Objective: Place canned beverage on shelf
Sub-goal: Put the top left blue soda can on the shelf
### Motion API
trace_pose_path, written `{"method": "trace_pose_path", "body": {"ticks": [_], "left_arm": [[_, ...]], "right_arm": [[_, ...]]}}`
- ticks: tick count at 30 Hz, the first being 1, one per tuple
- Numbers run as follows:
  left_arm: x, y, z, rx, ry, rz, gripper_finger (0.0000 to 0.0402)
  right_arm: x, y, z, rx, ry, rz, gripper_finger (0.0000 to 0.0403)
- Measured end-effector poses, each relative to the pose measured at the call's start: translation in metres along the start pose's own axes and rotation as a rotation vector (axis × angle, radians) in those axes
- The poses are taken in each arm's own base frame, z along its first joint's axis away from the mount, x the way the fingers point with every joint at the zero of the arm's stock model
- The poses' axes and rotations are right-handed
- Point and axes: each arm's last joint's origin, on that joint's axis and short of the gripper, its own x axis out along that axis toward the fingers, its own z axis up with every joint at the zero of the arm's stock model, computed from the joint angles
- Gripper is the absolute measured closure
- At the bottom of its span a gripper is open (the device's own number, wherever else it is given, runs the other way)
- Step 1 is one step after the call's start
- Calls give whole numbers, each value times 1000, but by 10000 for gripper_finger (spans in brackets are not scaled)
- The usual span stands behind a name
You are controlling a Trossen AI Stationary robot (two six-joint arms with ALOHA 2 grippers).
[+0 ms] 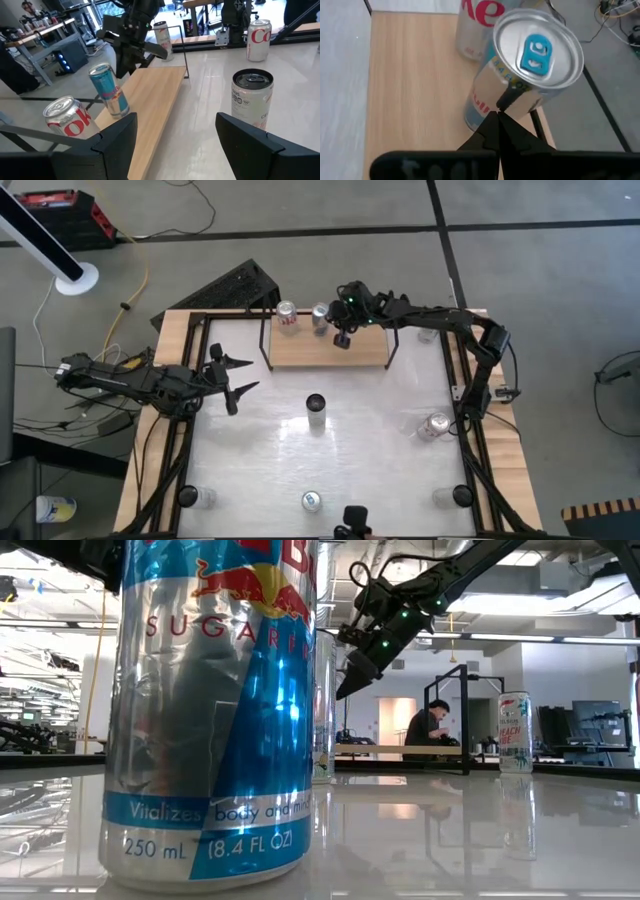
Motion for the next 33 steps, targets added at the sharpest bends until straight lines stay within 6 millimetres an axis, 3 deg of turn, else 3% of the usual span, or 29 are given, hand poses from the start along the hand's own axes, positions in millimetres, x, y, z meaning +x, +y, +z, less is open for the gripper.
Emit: {"method": "trace_pose_path", "body": {"ticks": [12,26,33], "left_arm": [[0,0,-3,8,24,-4,145],[0,-1,-3,12,29,-8,145],[0,-1,-3,12,30,-7,145]], "right_arm": [[1,16,6,-29,-10,34,384],[0,3,12,-19,-98,-25,384],[0,1,5,-44,-40,-12,384]]}}
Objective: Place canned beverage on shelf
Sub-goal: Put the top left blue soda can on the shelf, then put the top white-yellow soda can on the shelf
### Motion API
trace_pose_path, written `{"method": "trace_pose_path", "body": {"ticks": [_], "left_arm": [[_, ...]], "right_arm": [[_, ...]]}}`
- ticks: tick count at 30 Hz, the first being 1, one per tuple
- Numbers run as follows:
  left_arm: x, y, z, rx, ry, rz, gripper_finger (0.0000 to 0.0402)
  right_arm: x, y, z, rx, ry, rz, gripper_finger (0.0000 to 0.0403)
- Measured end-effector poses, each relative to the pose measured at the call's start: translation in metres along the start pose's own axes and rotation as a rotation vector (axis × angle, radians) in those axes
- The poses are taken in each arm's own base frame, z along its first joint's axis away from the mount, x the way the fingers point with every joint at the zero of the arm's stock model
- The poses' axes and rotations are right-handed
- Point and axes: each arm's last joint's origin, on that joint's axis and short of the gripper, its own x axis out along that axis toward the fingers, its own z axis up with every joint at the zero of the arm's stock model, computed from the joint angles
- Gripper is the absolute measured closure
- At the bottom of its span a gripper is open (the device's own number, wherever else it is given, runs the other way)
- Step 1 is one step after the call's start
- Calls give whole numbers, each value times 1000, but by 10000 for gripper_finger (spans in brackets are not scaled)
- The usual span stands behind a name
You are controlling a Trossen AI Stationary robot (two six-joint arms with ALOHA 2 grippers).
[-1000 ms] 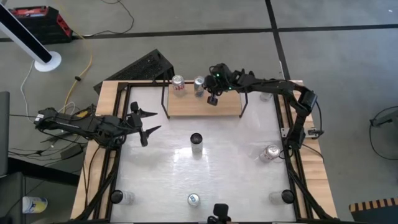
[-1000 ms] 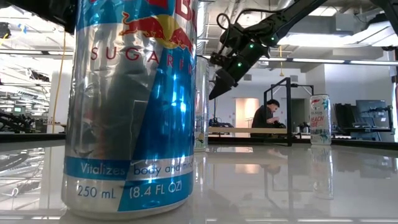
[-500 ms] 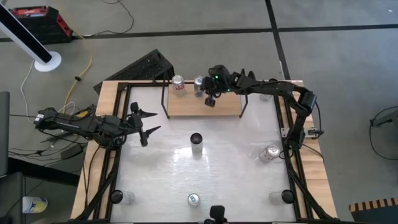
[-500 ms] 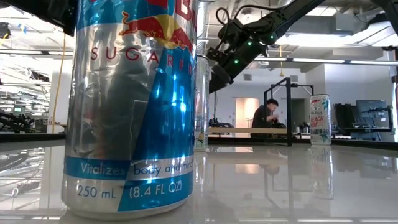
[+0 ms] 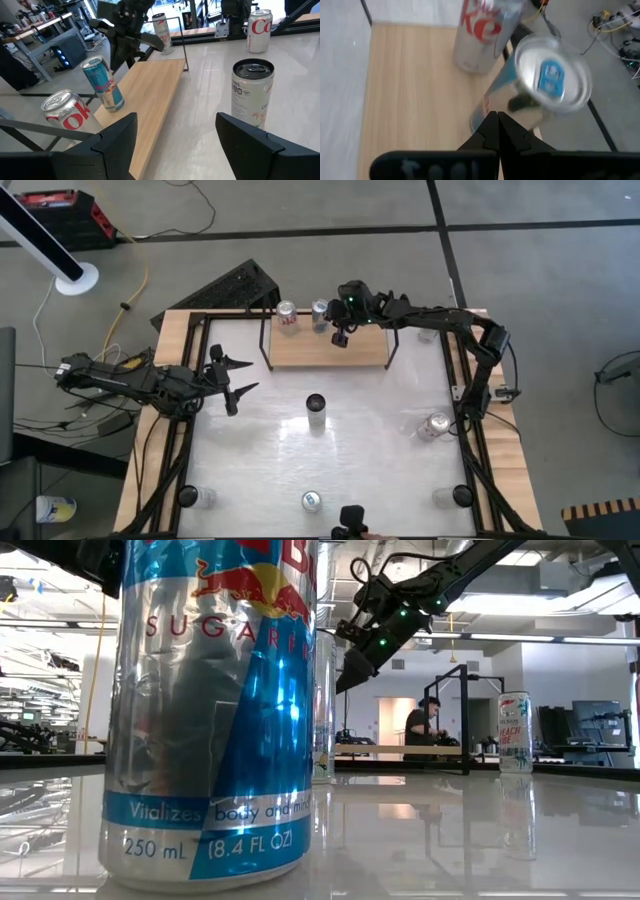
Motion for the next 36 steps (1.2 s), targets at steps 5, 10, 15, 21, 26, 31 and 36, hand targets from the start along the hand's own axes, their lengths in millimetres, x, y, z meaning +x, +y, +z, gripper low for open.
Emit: {"method": "trace_pose_path", "body": {"ticks": [5,10,15,21,26,31,36], "left_arm": [[0,0,0,3,-1,0,145],[0,0,0,-1,0,1,145],[0,0,0,-7,0,1,145],[0,0,0,-7,0,2,145],[0,0,0,-4,1,2,145],[0,0,-1,1,10,1,145],[0,0,-2,-1,15,-9,145]], "right_arm": [[0,0,0,-10,-1,-6,384],[0,-2,4,-13,-36,-24,384],[0,-4,5,-23,-54,-38,384],[-1,-9,2,-18,-41,-45,384],[-1,-13,0,-16,-24,-73,384],[-1,-6,-3,-17,17,-39,383],[-6,14,-2,2,103,42,378]]}}
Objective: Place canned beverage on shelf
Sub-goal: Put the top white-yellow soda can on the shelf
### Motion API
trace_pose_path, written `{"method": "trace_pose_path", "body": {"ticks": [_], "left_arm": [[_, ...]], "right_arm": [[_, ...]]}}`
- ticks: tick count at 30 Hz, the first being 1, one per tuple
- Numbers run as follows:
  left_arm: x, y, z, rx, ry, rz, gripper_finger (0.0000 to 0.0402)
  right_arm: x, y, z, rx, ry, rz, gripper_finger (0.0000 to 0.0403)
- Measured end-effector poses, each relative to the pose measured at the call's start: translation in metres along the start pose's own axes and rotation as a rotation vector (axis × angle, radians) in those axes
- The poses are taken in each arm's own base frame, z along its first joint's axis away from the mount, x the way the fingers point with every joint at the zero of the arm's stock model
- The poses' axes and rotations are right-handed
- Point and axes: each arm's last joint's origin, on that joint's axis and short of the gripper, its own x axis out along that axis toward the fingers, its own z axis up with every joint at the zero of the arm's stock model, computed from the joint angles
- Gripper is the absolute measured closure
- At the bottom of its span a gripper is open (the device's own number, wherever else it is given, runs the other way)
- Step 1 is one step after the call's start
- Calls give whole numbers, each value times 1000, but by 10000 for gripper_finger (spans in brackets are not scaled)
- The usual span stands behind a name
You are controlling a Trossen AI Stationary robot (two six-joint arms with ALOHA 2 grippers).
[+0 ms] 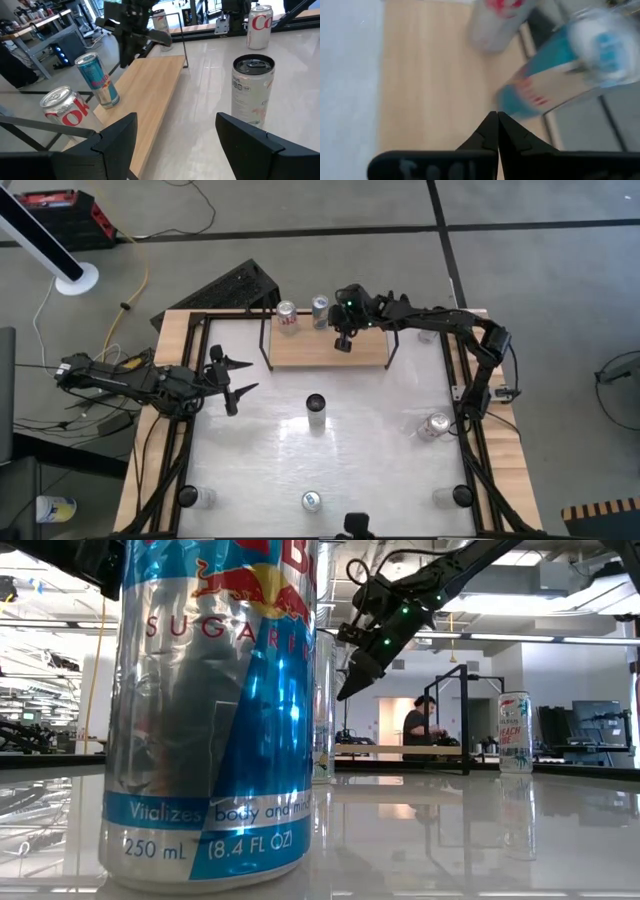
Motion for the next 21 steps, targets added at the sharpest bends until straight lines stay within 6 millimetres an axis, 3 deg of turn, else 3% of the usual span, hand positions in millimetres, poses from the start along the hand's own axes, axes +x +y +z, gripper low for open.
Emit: {"method": "trace_pose_path", "body": {"ticks": [4,9,13,21], "left_arm": [[0,-2,2,-33,-22,-70,145],[11,-14,6,-63,-58,-232,145],[30,-28,7,-63,-71,-294,145],[63,-56,13,-28,-240,-467,143]], "right_arm": [[-20,20,9,7,67,65,380],[-71,58,25,-11,76,147,383],[-123,99,36,-46,48,146,383],[-210,188,31,-86,-19,107,382]]}}
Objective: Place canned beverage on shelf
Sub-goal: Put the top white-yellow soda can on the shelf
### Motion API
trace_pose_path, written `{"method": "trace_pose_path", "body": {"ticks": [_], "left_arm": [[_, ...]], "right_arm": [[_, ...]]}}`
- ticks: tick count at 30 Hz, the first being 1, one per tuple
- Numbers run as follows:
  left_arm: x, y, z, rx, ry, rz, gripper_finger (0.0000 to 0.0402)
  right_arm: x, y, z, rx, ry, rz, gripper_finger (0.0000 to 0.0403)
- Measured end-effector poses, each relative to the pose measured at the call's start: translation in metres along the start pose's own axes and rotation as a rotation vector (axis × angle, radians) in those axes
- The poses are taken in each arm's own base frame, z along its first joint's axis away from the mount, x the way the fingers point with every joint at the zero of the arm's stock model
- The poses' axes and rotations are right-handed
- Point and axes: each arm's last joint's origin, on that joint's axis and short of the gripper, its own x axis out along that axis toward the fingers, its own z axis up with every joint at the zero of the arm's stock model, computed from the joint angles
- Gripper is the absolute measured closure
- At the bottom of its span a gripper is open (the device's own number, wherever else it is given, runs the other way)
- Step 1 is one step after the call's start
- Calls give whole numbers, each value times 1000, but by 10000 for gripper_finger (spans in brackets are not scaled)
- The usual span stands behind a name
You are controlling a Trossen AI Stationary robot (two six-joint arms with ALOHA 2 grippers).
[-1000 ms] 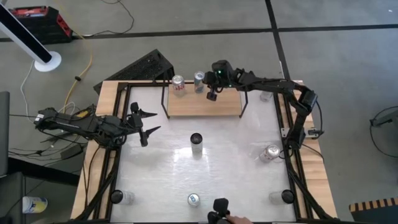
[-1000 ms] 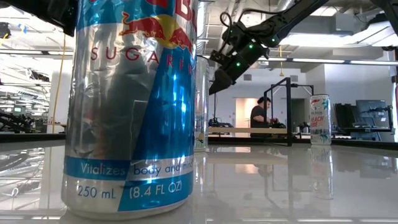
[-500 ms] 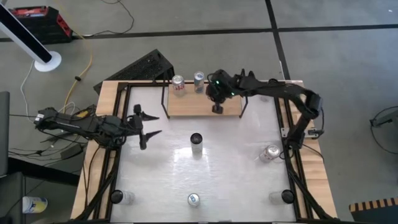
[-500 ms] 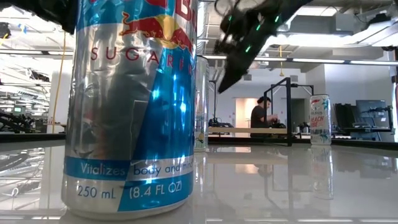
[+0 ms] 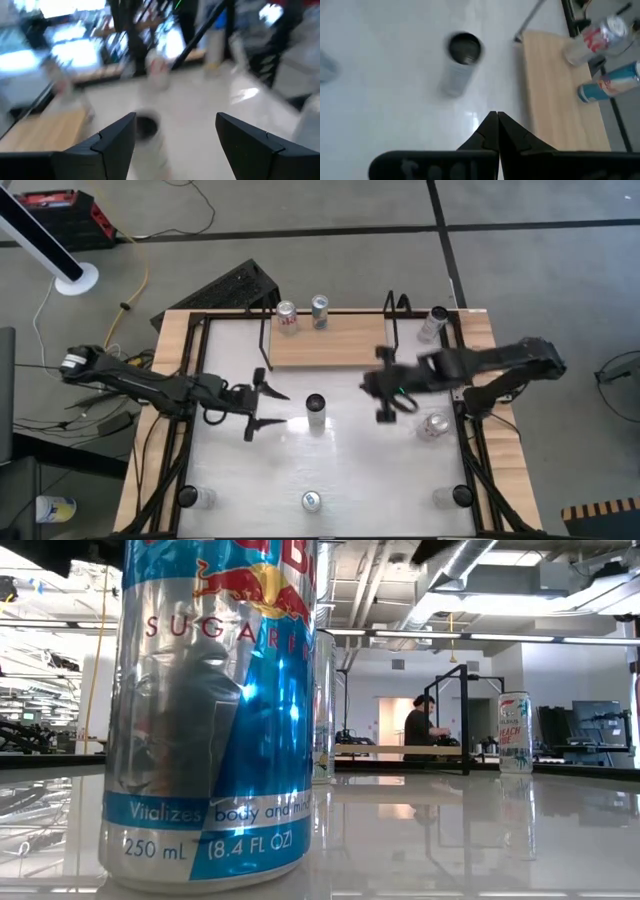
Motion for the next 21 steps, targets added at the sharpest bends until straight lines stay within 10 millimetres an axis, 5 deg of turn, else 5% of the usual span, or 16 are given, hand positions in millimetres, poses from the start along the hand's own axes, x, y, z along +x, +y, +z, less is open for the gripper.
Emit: {"method": "trace_pose_path", "body": {"ticks": [5,10,21], "left_arm": [[9,-1,2,21,-79,-24,117],[24,-1,-9,22,-28,-7,73],[62,22,-32,-1,95,72,25]], "right_arm": [[-22,53,-7,-45,-40,-10,382],[-23,95,-22,-117,-50,-61,382],[-5,127,-28,-169,-33,-106,382]]}}
